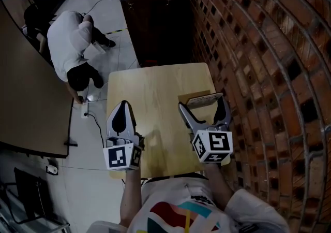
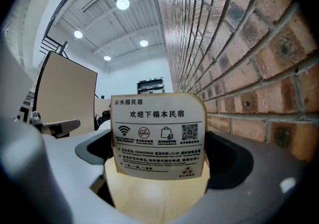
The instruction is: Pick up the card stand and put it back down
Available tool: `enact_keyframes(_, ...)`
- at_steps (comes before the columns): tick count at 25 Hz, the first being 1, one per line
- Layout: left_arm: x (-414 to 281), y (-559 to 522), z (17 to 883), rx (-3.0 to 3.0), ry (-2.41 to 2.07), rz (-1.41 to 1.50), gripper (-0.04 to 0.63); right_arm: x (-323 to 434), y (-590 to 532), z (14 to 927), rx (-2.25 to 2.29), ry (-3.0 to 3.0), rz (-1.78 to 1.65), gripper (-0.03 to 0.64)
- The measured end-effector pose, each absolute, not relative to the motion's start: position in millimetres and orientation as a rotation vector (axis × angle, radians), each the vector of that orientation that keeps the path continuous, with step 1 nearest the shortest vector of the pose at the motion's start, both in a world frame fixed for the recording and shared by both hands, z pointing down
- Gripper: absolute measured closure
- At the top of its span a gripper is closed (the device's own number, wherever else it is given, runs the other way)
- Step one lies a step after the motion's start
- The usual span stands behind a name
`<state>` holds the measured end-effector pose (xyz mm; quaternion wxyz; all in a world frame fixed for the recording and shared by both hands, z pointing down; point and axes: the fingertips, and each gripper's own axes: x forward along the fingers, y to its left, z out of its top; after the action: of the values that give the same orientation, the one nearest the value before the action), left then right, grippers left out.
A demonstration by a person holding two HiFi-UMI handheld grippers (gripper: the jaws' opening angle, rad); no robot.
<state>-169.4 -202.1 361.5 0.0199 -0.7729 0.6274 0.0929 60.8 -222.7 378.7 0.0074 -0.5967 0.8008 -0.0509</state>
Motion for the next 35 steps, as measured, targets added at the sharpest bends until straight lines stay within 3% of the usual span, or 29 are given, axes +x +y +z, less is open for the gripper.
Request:
enact_keyframes(20,-184.1,-216.7,377.7,-2.397,2.038,0.276,0.591,51.9,-301.6,450.7,-1.97,2.63,-0.215,0.043)
enact_keyframes(35,-212.7,-232.5,406.8,-2.374,2.156,0.204,0.591,60.2,-413.3,572.8,-2.196,2.622,-0.58,0.043)
